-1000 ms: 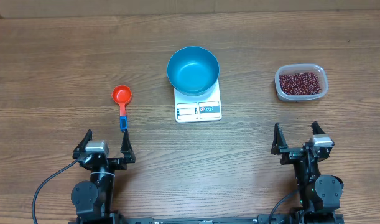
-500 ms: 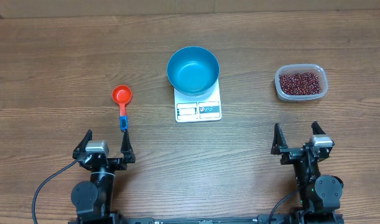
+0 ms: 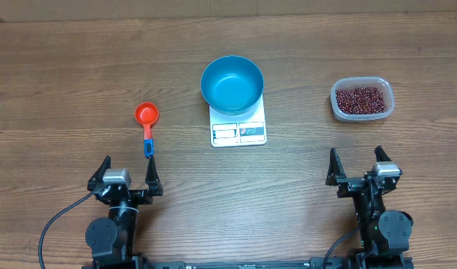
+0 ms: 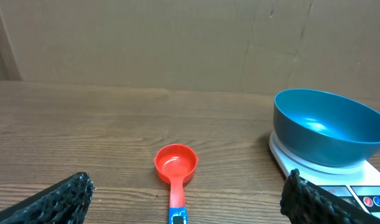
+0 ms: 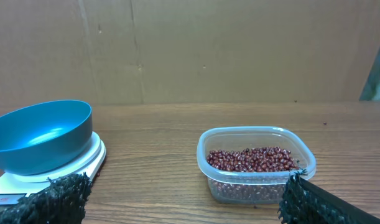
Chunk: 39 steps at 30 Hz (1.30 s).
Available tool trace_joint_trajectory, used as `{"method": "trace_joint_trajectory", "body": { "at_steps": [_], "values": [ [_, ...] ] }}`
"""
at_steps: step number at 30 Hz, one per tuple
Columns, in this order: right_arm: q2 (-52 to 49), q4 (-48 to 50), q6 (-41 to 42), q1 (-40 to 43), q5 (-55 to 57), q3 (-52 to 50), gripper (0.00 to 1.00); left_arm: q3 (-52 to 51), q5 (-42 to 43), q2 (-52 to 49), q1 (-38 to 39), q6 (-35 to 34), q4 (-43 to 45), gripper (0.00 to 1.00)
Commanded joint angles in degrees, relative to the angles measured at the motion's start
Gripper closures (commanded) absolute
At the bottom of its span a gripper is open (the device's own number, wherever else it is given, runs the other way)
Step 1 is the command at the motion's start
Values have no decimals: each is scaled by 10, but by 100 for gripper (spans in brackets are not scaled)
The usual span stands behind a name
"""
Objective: Scoop item into bowl and weigh 150g on scale
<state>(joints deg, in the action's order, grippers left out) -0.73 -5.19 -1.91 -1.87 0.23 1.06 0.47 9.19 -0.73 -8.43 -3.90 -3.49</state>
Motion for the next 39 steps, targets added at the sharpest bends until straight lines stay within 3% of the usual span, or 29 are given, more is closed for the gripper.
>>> {"method": "trace_joint_trajectory", "body": {
  "at_steps": [1,39],
  "values": [
    [6,3,-1,3,1,-6,0,-2,-4,5,-7,11,-2,0],
    [6,3,-1,3,1,-6,0,5,-3,5,-7,5,-15,0]
  ]
}}
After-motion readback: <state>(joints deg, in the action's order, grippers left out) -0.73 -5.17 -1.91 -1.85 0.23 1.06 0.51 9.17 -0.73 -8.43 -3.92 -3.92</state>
